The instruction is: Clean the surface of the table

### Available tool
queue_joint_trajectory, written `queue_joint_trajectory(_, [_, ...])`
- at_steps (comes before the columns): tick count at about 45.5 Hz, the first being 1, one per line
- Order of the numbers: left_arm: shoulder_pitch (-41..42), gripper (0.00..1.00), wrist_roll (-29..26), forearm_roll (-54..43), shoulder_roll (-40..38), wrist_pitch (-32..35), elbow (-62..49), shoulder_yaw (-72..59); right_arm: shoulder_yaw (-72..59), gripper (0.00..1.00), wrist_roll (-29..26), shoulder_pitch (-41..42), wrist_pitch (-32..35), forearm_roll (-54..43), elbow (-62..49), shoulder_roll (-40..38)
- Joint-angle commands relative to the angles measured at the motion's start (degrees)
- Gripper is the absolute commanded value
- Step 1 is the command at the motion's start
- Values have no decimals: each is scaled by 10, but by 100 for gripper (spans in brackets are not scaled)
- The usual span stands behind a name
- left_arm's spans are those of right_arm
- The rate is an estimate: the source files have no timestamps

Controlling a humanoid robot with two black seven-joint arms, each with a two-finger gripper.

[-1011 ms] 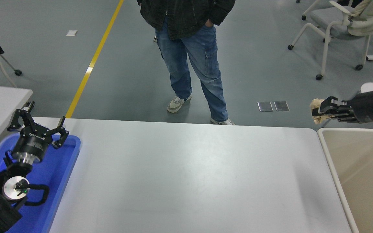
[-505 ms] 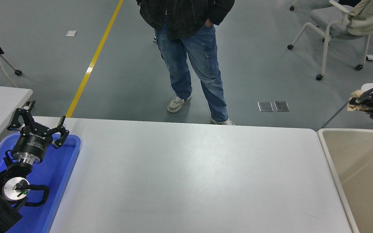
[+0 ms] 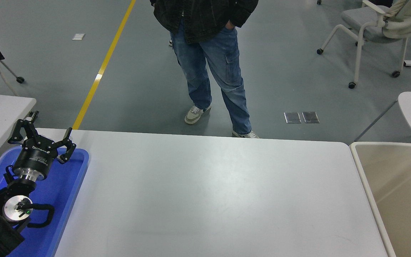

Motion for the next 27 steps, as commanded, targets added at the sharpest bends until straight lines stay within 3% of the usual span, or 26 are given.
queue_joint_trajectory(1, [0, 100, 0, 0, 0, 0, 0, 0, 38, 0, -86, -11, -63, 9, -4, 1])
queue_joint_trajectory(12, [0, 100, 0, 0, 0, 0, 0, 0, 54, 0, -129, -20, -128, 23, -7, 1])
queue_joint_trajectory(27, [0, 100, 0, 0, 0, 0, 0, 0, 89, 0, -133, -52, -164, 36, -51, 20])
